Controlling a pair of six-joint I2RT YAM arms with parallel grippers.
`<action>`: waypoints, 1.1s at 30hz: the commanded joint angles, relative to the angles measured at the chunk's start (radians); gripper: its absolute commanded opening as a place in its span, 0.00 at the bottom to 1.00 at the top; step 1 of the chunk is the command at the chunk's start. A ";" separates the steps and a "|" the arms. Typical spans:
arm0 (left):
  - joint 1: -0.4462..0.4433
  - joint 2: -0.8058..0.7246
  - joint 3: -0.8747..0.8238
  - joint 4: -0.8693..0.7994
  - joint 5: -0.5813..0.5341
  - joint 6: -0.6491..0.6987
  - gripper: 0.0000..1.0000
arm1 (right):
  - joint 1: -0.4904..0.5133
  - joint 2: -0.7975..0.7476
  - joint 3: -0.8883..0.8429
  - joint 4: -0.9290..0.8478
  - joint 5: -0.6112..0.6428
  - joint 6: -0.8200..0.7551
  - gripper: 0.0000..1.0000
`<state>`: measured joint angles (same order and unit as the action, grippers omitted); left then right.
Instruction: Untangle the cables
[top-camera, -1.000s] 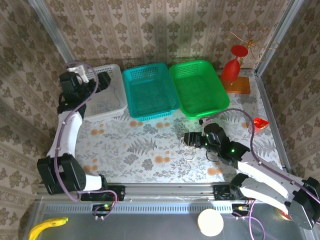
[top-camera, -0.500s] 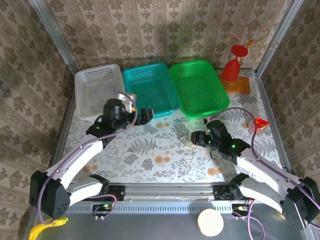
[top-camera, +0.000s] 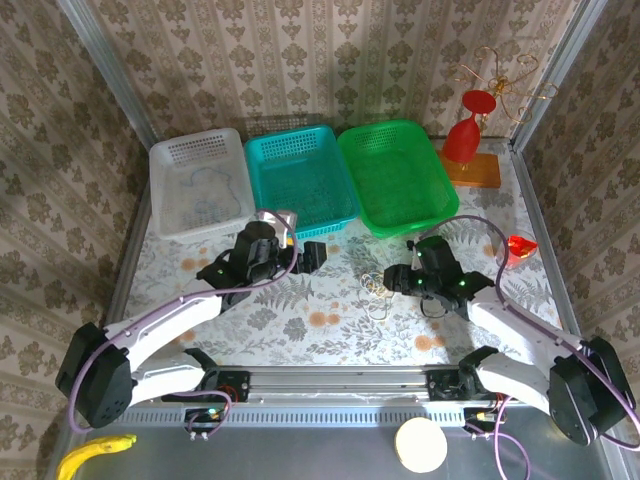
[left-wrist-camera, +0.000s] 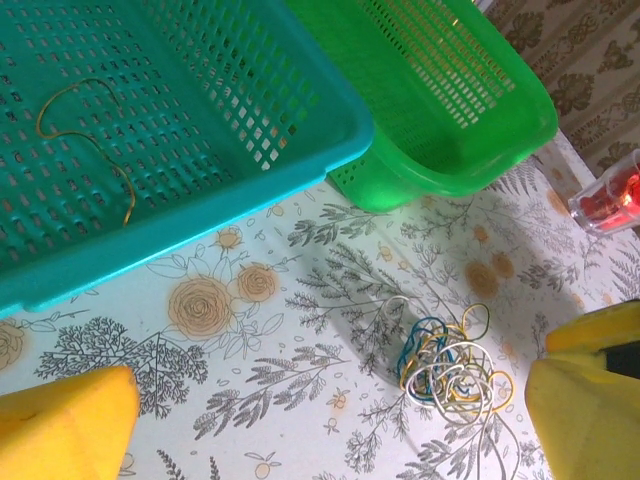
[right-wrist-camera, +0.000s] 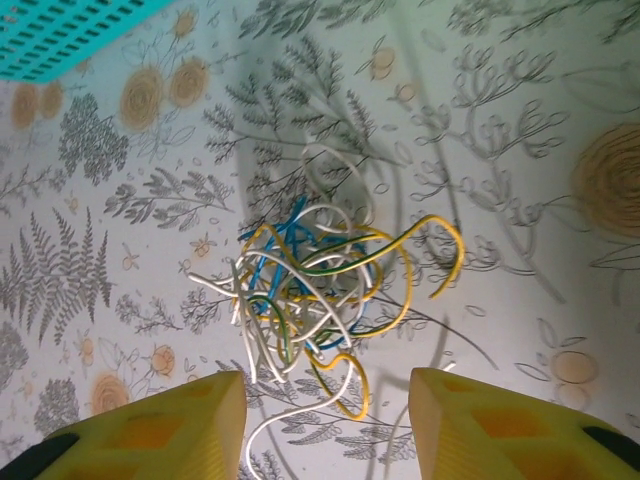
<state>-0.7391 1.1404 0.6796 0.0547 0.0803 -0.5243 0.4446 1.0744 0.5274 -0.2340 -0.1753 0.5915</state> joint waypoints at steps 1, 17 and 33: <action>-0.005 0.012 0.003 0.048 -0.018 -0.022 1.00 | 0.001 0.043 -0.025 0.089 -0.093 0.049 0.47; -0.006 0.000 -0.018 0.063 -0.048 -0.043 1.00 | 0.181 0.255 0.147 0.211 -0.119 0.077 0.45; -0.105 0.015 0.025 -0.124 -0.065 0.110 0.95 | 0.142 -0.076 -0.017 -0.053 0.077 0.086 0.45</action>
<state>-0.7975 1.1488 0.6731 0.0227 0.0353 -0.4927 0.6003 1.0271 0.5362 -0.2291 -0.1402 0.6601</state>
